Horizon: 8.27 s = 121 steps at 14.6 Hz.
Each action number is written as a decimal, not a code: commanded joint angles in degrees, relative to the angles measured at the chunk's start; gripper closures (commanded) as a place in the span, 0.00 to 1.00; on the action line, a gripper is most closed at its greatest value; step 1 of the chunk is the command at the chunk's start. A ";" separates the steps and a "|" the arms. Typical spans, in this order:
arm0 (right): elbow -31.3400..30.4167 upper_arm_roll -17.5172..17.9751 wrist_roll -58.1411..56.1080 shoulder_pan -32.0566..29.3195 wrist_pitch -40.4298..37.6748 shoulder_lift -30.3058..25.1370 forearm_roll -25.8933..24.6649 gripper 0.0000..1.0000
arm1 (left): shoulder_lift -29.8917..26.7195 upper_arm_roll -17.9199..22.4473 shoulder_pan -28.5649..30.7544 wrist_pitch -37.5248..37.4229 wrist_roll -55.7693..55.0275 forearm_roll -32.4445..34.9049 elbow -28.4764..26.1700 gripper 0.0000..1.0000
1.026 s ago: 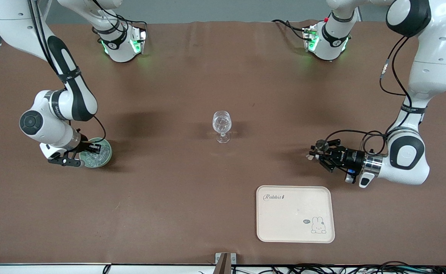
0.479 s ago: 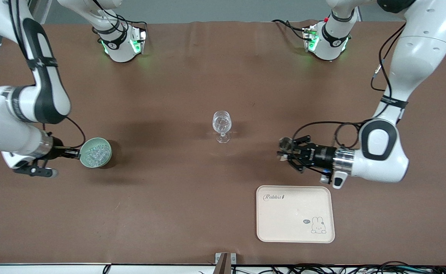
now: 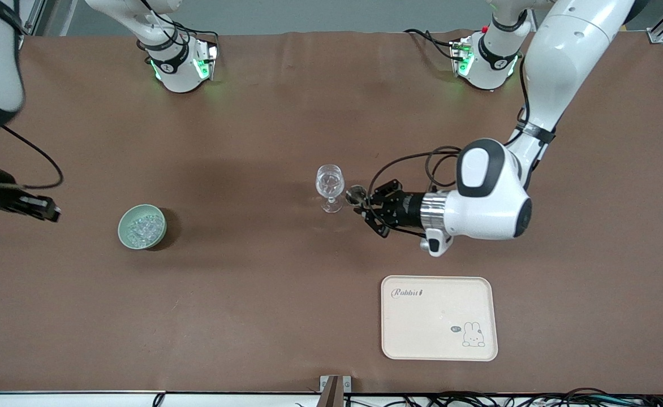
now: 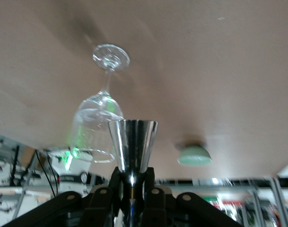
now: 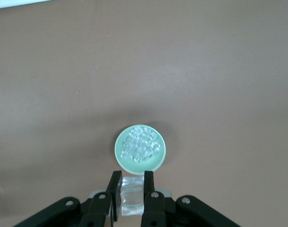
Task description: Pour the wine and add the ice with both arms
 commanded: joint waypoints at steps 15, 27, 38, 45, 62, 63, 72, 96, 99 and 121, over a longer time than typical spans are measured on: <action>10.30 1.05 -2.47 -2.55 -18.82 -4.78 0.39 0.99 | -8.12 0.24 -6.37 5.15 -12.69 16.59 -8.51 1.00; 1.77 1.22 -2.56 -3.08 -12.58 -9.80 0.74 1.00 | -8.38 0.06 -11.03 6.57 -24.38 33.29 -8.51 1.00; 2.03 1.22 -2.65 -3.08 -12.67 -9.79 0.92 1.00 | -7.86 -0.11 -10.15 5.95 -24.82 31.48 -8.25 1.00; 2.03 1.40 -2.21 -2.99 -12.84 -9.79 0.92 1.00 | -6.46 -0.02 -1.11 5.17 -13.77 3.47 -6.67 0.99; 5.72 29.52 58.41 14.57 1.64 7.94 0.04 1.00 | 22.37 1.47 21.93 2.61 17.07 -23.55 12.14 1.00; 5.90 29.52 60.61 16.33 3.66 9.61 -0.05 1.00 | 23.25 1.47 22.19 3.48 19.10 -24.00 12.23 0.99; 5.90 29.52 68.11 25.40 11.50 20.61 -10.58 0.98 | 29.58 1.91 22.81 6.39 31.33 -35.77 12.41 0.99; 5.11 29.61 67.93 26.37 12.47 23.52 -12.44 0.85 | 7.55 5.78 30.12 -16.97 29.84 20.49 12.40 0.00; 5.11 29.61 67.84 26.37 12.38 23.52 -12.44 0.78 | 1.48 2.98 27.30 -19.97 35.79 40.18 12.41 0.00; 5.55 27.32 48.36 5.13 0.34 1.91 -20.36 0.00 | -39.75 21.80 2.66 -26.83 70.81 39.98 -8.33 0.00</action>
